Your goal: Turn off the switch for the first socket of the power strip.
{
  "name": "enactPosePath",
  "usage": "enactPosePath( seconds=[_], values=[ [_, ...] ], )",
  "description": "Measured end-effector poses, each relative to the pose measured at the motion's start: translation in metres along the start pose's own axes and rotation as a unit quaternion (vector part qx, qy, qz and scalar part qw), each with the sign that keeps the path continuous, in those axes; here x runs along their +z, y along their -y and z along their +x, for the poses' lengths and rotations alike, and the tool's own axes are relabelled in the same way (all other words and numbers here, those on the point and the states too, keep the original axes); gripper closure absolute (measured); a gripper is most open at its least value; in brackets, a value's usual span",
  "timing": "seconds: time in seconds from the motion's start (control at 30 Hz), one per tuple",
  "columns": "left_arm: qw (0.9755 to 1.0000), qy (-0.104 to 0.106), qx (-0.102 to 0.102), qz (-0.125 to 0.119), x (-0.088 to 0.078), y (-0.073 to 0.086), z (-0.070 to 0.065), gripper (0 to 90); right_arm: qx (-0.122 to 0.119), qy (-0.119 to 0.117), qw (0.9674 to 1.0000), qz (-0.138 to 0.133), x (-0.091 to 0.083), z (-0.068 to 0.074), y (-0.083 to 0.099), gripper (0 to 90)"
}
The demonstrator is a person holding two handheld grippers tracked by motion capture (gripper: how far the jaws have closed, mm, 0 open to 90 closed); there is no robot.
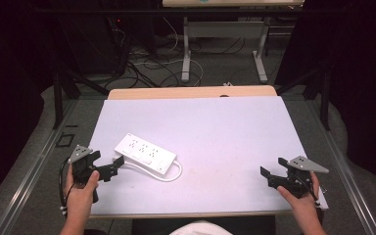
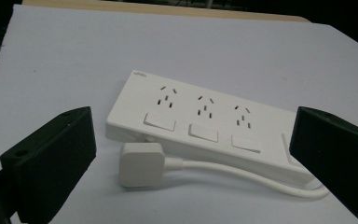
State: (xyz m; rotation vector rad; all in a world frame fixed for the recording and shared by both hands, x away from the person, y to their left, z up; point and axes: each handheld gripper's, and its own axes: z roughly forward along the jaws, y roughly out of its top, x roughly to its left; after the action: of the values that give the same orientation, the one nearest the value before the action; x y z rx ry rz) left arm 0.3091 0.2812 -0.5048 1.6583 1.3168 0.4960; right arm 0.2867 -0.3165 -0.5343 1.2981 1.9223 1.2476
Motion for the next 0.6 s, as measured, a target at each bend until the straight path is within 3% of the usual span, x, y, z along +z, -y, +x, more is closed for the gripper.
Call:
enactPosePath(
  seconds=[0.37, 0.6],
  values=[
    [0.9996, -0.027, -0.004, -0.008, 0.004, 0.016, 0.014, 0.2, 0.007, 0.0, 1.0, -0.001, 0.001, -0.001, 0.001, 18.6],
    [0.9994, -0.031, 0.01, 0.01, 0.013, 0.022, 0.02, 0.2, 0.008, 0.005, 0.9999, 0.004, 0.001, -0.003, 0.001, 18.5]
  ],
)
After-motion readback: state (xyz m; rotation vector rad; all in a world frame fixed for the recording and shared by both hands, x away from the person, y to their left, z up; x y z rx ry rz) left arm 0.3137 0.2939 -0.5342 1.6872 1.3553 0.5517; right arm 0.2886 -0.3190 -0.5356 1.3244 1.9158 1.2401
